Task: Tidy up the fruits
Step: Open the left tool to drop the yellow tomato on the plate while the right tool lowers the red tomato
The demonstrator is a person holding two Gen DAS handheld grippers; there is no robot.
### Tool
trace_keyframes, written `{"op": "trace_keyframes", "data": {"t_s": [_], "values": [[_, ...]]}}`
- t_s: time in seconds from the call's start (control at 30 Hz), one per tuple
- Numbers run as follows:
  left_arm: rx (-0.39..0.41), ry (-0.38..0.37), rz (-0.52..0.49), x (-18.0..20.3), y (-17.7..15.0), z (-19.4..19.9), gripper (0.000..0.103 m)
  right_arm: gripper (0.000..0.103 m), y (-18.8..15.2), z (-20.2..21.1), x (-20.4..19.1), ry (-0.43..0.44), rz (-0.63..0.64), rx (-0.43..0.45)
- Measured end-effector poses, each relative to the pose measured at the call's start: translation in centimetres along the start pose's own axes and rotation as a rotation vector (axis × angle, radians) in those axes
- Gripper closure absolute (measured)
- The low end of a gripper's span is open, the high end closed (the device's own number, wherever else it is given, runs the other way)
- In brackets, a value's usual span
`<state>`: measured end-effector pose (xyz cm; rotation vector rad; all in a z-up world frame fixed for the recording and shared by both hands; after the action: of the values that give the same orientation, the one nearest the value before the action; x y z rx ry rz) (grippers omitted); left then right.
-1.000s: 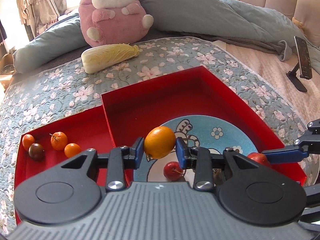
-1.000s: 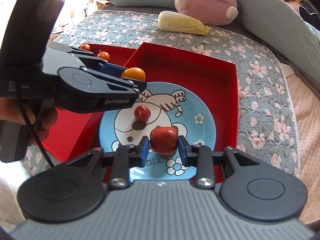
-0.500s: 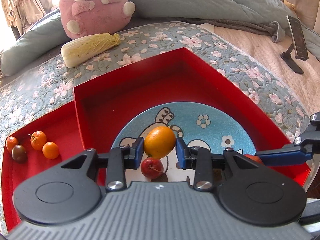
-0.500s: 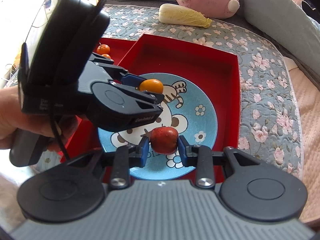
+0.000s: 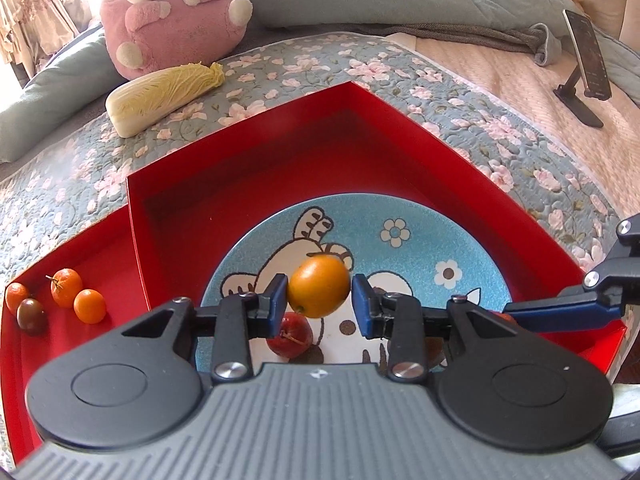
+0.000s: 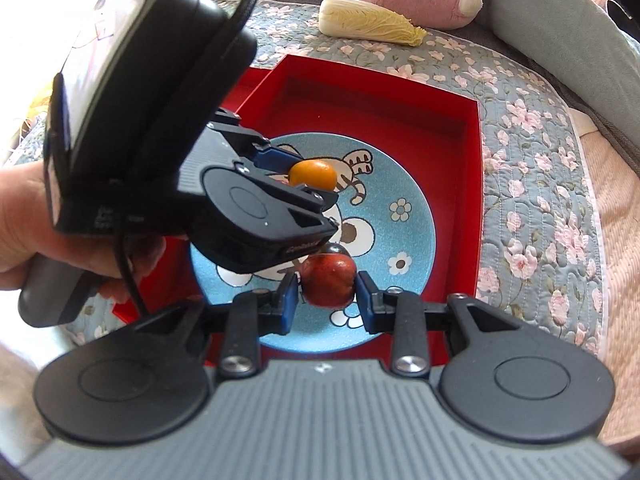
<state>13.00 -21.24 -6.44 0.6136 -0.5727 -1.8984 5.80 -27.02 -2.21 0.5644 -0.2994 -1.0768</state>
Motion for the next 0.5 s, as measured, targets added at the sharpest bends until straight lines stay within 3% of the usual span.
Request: {"op": "trace_keyframes", "data": {"t_s": [0.07, 0.13, 0.5], "values": [[0.005, -0.006, 0.0, 0.0, 0.0, 0.2, 0.06, 0.068, 0.0, 0.0, -0.1, 0.002, 0.001, -0.001], [0.01, -0.002, -0.006, 0.0, 0.0, 0.4, 0.05, 0.068, 0.0, 0.0, -0.1, 0.001, 0.003, -0.003], [0.05, 0.014, 0.037, -1.7, 0.5, 1.6, 0.05, 0.068, -0.1, -0.5, 0.0, -0.011, 0.001, -0.021]]}}
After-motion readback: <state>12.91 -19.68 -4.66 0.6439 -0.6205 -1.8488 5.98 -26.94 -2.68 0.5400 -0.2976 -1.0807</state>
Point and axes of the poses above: each gripper's, at about its wrist camera, not at the fingertips, and z roughly against the way its jaws point, x to its right, y to its top, the point moved 5 cm from there along -z, roughly the way its jaws point, and after that the axes turned 5 degrees about y, right-handed, at the moved point
